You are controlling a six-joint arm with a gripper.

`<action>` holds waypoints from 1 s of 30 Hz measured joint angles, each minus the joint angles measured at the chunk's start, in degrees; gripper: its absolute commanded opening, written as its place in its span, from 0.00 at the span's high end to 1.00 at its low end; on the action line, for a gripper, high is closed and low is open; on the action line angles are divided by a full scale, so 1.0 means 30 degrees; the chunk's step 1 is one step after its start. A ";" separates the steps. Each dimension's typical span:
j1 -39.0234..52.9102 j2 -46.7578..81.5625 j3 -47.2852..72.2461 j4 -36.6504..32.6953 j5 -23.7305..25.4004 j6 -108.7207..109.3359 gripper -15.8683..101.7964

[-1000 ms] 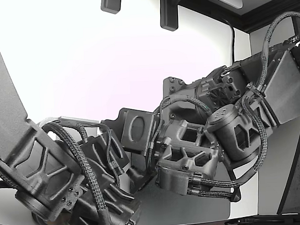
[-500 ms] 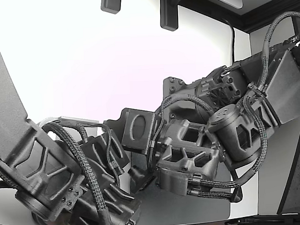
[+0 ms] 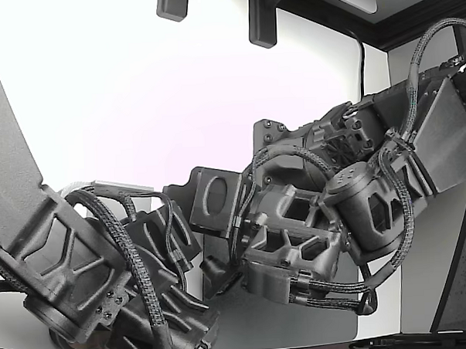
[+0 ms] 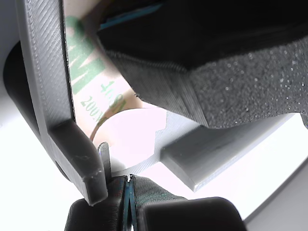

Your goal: Peel off protective film from adhesive tape.

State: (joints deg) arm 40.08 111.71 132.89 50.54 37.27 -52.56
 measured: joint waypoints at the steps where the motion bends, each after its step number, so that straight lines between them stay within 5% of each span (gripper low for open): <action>1: 0.0000 0.0000 -0.0029 0.0029 0.0000 0.0029 0.97; 17: -0.0410 0.2607 0.0967 0.0586 0.0879 -0.1084 0.96; 20: -0.0703 0.4277 0.1172 0.0908 0.1113 -0.1348 0.80; 27: -0.1289 0.7852 0.0937 0.3545 0.1729 0.0088 0.18; 30: -0.1758 0.9580 0.1025 0.4307 0.1758 0.0615 0.12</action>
State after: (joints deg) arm 34.80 140.45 135.97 63.46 42.54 -50.71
